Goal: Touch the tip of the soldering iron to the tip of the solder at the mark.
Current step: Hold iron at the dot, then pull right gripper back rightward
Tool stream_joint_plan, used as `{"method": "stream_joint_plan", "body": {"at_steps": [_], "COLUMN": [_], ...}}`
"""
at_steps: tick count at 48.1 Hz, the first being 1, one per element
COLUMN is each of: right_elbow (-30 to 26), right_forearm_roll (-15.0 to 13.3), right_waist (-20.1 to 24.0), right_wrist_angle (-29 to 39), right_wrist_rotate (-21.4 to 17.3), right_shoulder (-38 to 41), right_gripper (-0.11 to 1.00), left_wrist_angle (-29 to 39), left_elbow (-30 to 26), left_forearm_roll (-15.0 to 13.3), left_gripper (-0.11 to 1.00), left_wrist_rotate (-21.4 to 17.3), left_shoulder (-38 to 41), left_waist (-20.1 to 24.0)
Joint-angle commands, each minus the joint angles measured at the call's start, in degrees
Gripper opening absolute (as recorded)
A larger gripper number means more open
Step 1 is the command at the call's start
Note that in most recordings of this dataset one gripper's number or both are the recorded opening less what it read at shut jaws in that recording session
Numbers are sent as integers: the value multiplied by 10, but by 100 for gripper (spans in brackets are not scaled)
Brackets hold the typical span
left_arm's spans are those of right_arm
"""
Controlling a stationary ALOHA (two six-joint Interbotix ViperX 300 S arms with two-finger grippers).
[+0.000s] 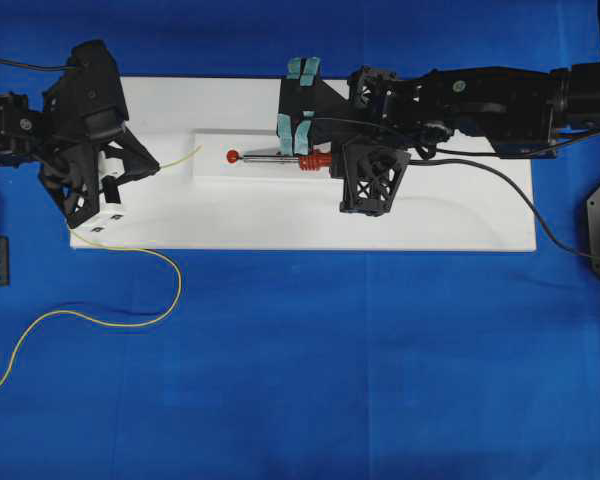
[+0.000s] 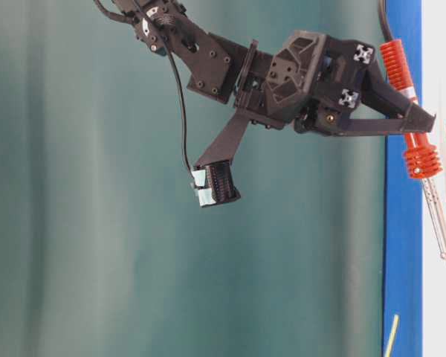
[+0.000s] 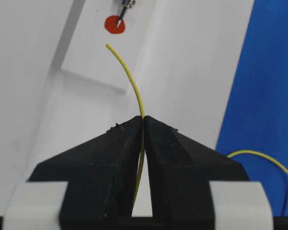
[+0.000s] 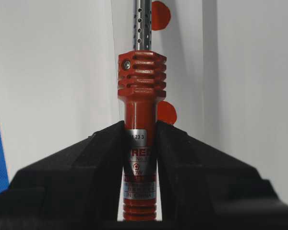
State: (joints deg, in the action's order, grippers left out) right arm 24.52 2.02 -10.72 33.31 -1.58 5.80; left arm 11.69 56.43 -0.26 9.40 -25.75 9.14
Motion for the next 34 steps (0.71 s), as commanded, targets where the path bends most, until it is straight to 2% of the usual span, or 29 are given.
{"method": "stream_joint_plan", "body": {"at_steps": [1,17,26,34], "right_elbow": [-11,23,71,111], "right_forearm_roll": [-2,-11,-25,-53], "right_waist": [1,0,-4,-4], "right_wrist_angle": [-2,-2,-2,-2], "right_wrist_rotate": [-1,-8,-38,-78], "right_shoulder": [-10,-68,-123,-161], "right_gripper": [8,8,8,8], "left_wrist_angle": [-3,-3,-3,-3], "left_elbow": [-6,-4,-4,-4], "left_forearm_roll": [2,2,2,2], "left_gripper": [3,3,3,3], "left_wrist_rotate": [1,2,2,3], "left_shoulder": [-4,-7,-7,-7], "left_waist": [-1,-1,-1,-1]}}
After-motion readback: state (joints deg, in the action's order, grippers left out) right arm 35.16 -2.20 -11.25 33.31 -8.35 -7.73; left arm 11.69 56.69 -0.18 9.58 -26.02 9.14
